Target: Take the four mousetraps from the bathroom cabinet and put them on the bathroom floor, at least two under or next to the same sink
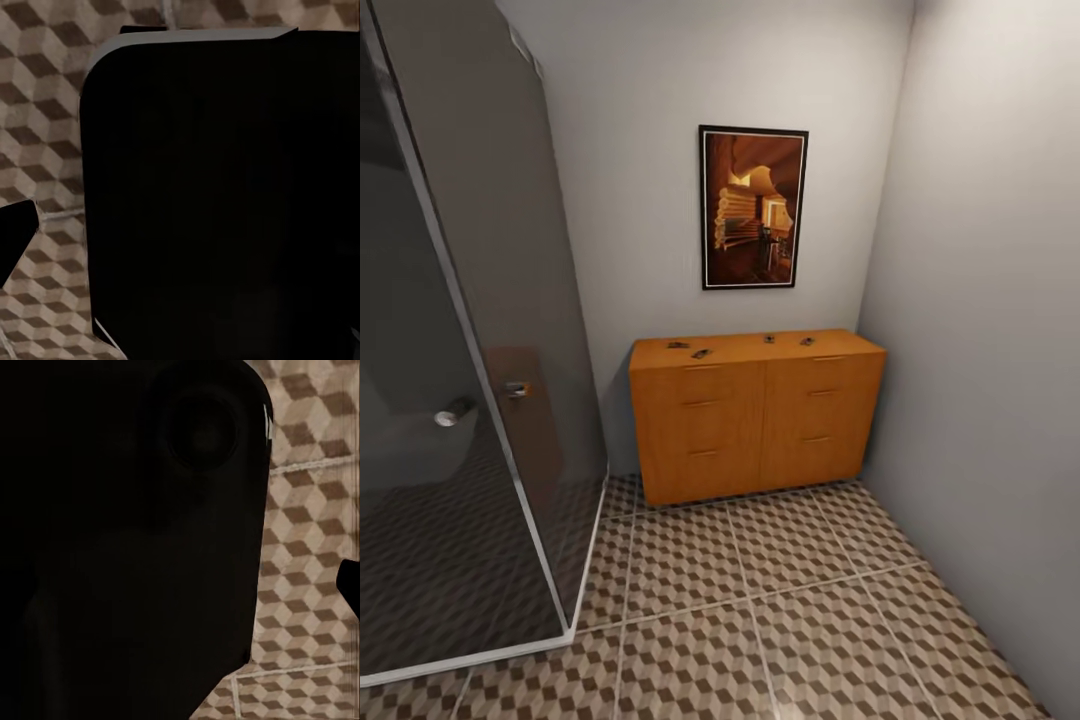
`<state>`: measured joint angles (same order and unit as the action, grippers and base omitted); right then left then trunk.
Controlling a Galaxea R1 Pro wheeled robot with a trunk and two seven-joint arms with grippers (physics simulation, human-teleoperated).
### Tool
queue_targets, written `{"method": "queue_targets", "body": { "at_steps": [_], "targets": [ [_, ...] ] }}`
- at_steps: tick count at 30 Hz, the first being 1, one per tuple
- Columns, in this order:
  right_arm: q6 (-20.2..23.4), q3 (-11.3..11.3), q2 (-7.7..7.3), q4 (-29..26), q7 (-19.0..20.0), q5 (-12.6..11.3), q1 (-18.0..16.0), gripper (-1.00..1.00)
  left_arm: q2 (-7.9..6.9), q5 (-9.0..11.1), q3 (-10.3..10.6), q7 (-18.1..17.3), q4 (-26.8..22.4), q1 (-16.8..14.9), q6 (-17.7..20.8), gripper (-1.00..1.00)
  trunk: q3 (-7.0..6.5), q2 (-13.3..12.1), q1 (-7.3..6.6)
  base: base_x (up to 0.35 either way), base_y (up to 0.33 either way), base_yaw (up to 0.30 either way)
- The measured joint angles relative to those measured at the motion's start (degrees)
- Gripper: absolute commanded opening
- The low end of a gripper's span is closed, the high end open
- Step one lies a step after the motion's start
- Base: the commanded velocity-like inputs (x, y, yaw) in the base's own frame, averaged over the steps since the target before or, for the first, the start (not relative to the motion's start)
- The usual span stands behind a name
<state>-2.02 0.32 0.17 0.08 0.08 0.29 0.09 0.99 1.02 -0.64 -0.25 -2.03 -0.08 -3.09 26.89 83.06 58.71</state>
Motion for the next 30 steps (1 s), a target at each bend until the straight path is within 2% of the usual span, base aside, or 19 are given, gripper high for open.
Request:
{"method": "queue_targets", "body": {
  "at_steps": [14,30],
  "targets": [
    [-0.04,0.01,0.0,0.0,0.0,0.03,0.0,1.0,-0.03,0.19,-0.01,0.01,0.0,0.0,0.15,1.0,0.0,0.0,-0.01,0.21,-0.218,0.0],
    [-0.02,0.08,0.0,0.0,0.0,0.08,0.0,1.0,-0.03,1.79,-0.03,0.01,0.0,0.0,0.17,1.0,0.0,0.0,-0.01,0.245,-0.185,0.0]
  ]
}}
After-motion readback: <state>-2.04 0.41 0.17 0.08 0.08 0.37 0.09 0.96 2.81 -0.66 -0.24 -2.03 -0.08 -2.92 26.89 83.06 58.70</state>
